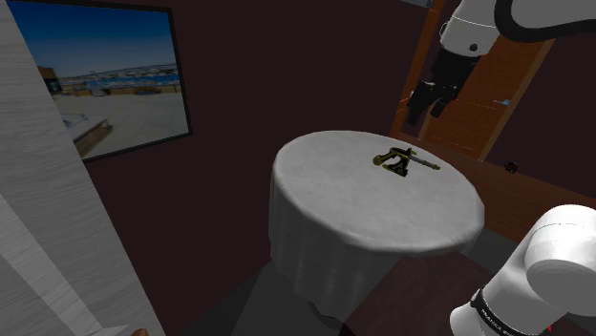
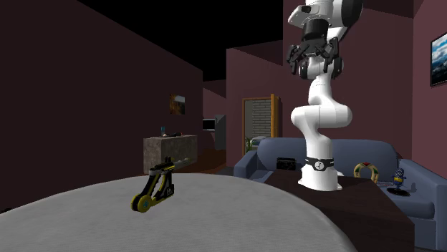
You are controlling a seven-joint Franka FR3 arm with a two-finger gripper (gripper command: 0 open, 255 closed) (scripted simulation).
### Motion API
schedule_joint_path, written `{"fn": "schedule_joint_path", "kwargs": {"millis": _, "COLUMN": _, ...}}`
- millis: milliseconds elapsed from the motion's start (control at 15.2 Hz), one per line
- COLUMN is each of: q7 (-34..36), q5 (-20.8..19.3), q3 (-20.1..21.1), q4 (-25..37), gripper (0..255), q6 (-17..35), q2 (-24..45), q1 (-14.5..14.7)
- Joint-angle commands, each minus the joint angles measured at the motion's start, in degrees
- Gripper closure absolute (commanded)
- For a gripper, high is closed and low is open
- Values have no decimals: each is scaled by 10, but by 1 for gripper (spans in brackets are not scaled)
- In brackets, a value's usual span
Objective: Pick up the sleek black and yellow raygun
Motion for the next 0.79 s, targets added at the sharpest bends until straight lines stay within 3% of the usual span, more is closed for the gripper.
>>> {"fn": "schedule_joint_path", "kwargs": {"millis": 0, "q7": 0, "q5": 0, "q3": 0, "q4": 0, "gripper": 0, "q6": 0, "q2": 0, "q1": 0}}
{"fn": "schedule_joint_path", "kwargs": {"millis": 726, "q7": -157, "q5": -33, "q3": -163, "q4": -8, "gripper": 0, "q6": 107, "q2": 98, "q1": -23}}
